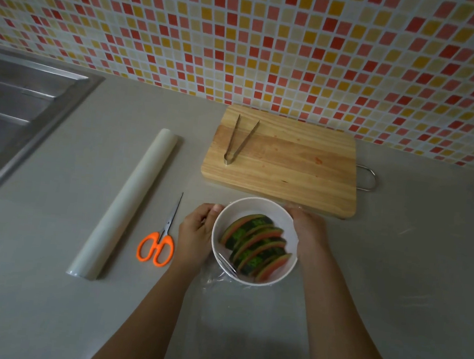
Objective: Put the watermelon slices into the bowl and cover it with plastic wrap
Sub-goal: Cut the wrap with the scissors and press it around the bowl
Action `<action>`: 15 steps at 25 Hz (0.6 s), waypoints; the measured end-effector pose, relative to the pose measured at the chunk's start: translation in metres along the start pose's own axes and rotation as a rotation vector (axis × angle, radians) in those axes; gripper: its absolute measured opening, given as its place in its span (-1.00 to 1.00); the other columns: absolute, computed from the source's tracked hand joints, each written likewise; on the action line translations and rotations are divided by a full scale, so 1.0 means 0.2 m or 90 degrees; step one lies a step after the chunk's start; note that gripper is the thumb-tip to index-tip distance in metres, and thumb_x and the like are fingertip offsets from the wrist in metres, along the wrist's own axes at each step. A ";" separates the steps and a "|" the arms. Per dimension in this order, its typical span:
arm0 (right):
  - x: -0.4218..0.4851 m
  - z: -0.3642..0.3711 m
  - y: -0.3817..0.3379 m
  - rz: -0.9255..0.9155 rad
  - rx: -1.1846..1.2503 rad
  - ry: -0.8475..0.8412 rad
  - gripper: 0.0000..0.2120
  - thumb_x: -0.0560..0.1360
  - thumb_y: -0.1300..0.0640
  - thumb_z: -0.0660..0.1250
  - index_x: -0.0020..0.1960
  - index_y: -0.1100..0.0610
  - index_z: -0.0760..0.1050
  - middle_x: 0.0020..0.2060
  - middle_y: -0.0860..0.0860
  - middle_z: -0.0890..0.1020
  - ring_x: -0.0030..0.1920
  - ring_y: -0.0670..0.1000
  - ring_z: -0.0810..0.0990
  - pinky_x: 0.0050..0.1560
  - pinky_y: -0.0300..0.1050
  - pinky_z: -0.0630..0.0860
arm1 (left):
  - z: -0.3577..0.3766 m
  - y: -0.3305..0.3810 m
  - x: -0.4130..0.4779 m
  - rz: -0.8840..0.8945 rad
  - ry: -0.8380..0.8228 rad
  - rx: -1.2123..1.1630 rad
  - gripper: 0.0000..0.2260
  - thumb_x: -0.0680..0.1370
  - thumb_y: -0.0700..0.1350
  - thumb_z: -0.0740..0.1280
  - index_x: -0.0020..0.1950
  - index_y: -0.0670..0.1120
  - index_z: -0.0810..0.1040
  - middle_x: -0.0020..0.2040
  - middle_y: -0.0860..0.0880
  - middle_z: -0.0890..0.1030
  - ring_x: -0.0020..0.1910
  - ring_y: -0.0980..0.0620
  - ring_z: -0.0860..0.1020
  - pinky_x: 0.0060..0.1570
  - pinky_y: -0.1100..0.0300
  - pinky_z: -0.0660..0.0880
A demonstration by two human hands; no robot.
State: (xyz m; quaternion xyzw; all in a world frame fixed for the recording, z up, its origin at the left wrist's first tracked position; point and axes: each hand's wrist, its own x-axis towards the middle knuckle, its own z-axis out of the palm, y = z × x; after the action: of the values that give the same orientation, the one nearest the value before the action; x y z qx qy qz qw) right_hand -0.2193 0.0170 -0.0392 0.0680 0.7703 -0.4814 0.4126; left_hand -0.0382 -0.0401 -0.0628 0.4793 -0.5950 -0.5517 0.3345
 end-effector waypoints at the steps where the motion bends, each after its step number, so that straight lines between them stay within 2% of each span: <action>1: 0.00 0.00 0.00 0.002 0.005 -0.003 -0.88 0.37 0.09 0.41 -0.25 0.14 0.63 -0.54 0.09 0.58 -0.62 0.05 0.48 -0.55 -0.24 0.40 | -0.01 0.00 0.00 0.001 0.001 0.000 -0.80 0.63 -0.09 0.24 -0.07 0.15 0.61 -0.16 0.02 0.65 -0.13 -0.06 0.63 -0.13 0.04 0.60; 3: 0.00 -0.01 -0.01 -0.012 0.004 -0.014 -0.89 0.42 0.11 0.36 -0.23 0.08 0.63 -0.46 0.06 0.64 -0.51 0.05 0.56 -0.46 -0.23 0.47 | -0.01 0.02 -0.01 0.000 -0.003 -0.006 -0.77 0.63 -0.11 0.25 0.00 0.25 0.55 -0.14 0.10 0.63 -0.13 0.03 0.63 -0.17 0.23 0.58; 6: 0.00 0.00 0.00 -0.057 0.027 -0.023 -0.81 0.47 0.22 0.31 -0.20 -0.01 0.63 -0.14 0.01 0.66 -0.18 0.05 0.63 -0.24 -0.19 0.52 | 0.00 0.04 -0.02 0.005 -0.036 -0.076 -0.74 0.63 -0.22 0.22 -0.03 0.10 0.62 -0.10 0.13 0.65 -0.09 0.11 0.62 -0.10 0.22 0.56; 9: -0.01 0.00 -0.01 -0.054 0.053 -0.015 -0.71 0.46 0.30 0.30 -0.31 0.00 0.63 -0.08 0.00 0.68 -0.07 0.08 0.64 -0.12 -0.15 0.54 | -0.02 0.04 -0.02 0.022 -0.087 -0.075 -0.74 0.65 -0.21 0.18 -0.02 -0.01 0.64 -0.08 0.01 0.67 -0.06 0.04 0.63 -0.07 0.17 0.57; 12: 0.00 0.00 -0.01 -0.034 0.047 -0.022 -0.83 0.44 0.24 0.37 -0.26 0.04 0.65 -0.15 0.06 0.67 -0.17 0.10 0.63 -0.26 -0.19 0.51 | -0.04 0.03 0.00 0.013 -0.089 -0.010 -0.75 0.64 -0.18 0.21 -0.04 0.00 0.67 -0.08 -0.10 0.69 -0.07 -0.06 0.64 -0.04 0.06 0.58; 15: -0.02 0.00 -0.01 -0.014 0.046 -0.020 -0.92 0.41 0.20 0.40 -0.14 0.11 0.67 -0.33 0.10 0.64 -0.40 0.09 0.57 -0.39 -0.21 0.50 | -0.04 0.04 0.02 -0.103 -0.067 -0.040 -0.73 0.61 -0.17 0.27 -0.15 0.10 0.68 -0.16 -0.12 0.68 -0.21 -0.03 0.63 -0.16 0.07 0.59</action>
State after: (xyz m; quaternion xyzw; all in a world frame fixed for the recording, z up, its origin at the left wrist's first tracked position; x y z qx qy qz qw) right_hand -0.2184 0.0167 -0.0352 0.0666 0.7466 -0.5143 0.4167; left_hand -0.0331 -0.0471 -0.0534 0.4857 -0.5532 -0.6197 0.2721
